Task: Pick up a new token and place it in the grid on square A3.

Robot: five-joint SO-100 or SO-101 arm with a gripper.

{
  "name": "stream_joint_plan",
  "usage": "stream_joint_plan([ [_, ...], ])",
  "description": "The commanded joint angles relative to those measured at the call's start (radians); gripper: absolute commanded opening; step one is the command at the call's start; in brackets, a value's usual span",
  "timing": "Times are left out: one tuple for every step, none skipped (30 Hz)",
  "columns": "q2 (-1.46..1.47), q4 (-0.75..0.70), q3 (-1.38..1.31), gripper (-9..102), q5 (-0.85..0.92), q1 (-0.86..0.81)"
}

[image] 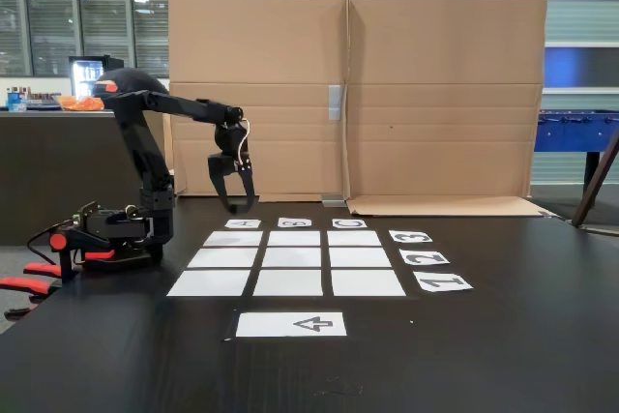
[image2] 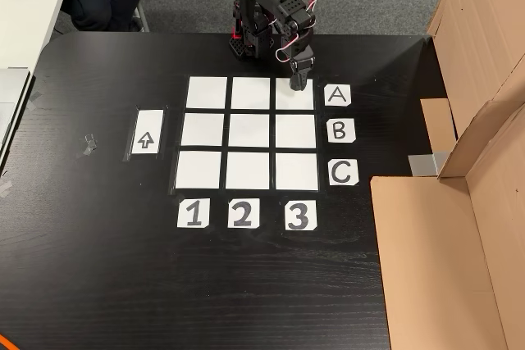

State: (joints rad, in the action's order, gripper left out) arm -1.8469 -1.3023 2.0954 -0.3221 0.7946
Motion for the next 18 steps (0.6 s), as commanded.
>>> stream_joint_plan([
  [0.04, 0.018, -0.002, 13, 0.0, 0.008],
  [0.057, 0.026, -0.002, 13, 0.0, 0.009],
  [0.072, 0.032, -0.002, 13, 0.0, 0.012],
  [0.086, 0.038, -0.002, 13, 0.0, 0.014],
  [0.101, 0.043, -0.002, 13, 0.0, 0.018],
  [0.12, 0.048, -0.005, 13, 0.0, 0.021],
  [0.137, 0.049, -0.009, 13, 0.0, 0.025],
  [0.15, 0.049, -0.014, 13, 0.0, 0.031],
  [0.164, 0.051, -0.018, 13, 0.0, 0.035],
  [0.173, 0.057, -0.02, 13, 0.0, 0.037],
  [0.178, 0.063, -0.021, 13, 0.0, 0.041],
  [0.183, 0.071, -0.021, 13, -0.002, 0.044],
  [0.189, 0.074, -0.021, 13, -0.005, 0.049],
  [0.195, 0.075, -0.023, 13, -0.006, 0.051],
  [0.201, 0.077, -0.025, 13, -0.006, 0.055],
  [0.206, 0.078, -0.025, 13, -0.006, 0.057],
  [0.212, 0.08, -0.025, 13, -0.006, 0.058],
  [0.216, 0.083, -0.025, 13, -0.006, 0.06],
])
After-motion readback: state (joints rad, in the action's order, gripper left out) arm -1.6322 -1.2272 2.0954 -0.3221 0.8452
